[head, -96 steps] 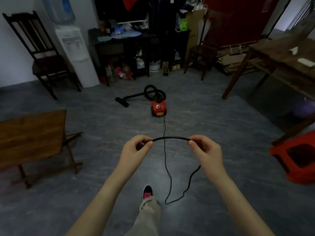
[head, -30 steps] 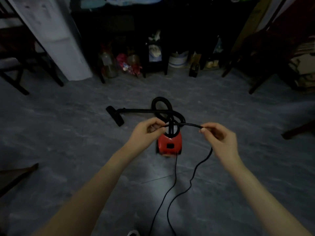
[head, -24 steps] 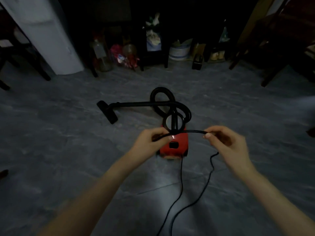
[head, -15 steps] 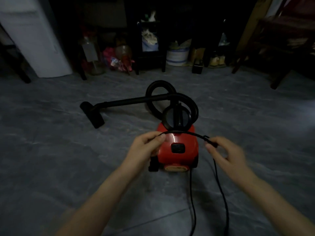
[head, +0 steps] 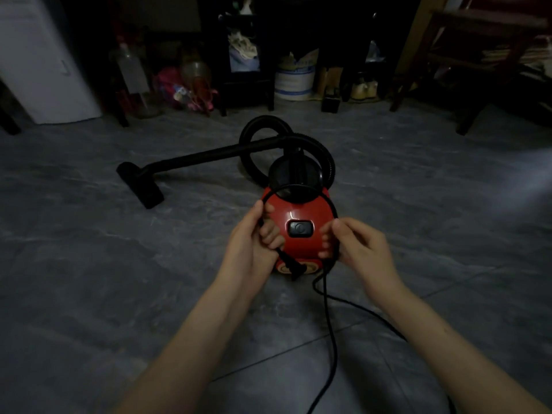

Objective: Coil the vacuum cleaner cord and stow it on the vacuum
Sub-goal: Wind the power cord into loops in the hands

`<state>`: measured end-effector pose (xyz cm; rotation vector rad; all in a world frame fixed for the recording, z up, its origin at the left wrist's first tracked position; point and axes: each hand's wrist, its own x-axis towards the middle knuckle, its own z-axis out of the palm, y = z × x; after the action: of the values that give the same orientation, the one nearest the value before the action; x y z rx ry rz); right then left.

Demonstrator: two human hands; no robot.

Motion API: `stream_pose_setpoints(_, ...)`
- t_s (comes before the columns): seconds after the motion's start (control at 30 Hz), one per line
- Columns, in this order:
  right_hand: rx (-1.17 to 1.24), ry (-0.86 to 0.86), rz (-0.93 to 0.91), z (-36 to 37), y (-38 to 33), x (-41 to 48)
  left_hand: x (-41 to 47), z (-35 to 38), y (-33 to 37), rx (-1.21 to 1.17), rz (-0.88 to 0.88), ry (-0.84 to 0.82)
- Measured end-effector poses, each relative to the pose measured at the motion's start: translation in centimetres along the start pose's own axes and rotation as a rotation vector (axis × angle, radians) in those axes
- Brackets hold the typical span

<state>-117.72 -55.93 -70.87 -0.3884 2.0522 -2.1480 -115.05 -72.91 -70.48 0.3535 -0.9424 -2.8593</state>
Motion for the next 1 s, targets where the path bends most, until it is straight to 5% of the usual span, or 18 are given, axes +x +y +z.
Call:
stream_pose_setpoints(0.27, -0.04, -0.234, 0.039, 0.5, 2.6, -1.0, 0.3, -1.1, 0.3, -0.249, -0.015, 0.1)
stream_pose_setpoints(0.5, 0.184, -0.093, 0.097, 1.9, 3.6, -0.8, 0.1, -1.3, -0.5, -0.256, 0.042, 0.134)
stream_pose_setpoints(0.83, 0.006, -0.106, -0.017, 2.9, 4.0, -1.1, -0.2, -1.5, -1.3, -0.314, 0.031, 0.111)
stream_pose_setpoints(1.0, 0.125, -0.026, 0.022, 1.8, 3.7, -0.7, 0.0, -2.6, -1.2, -0.177, -0.063, 0.032)
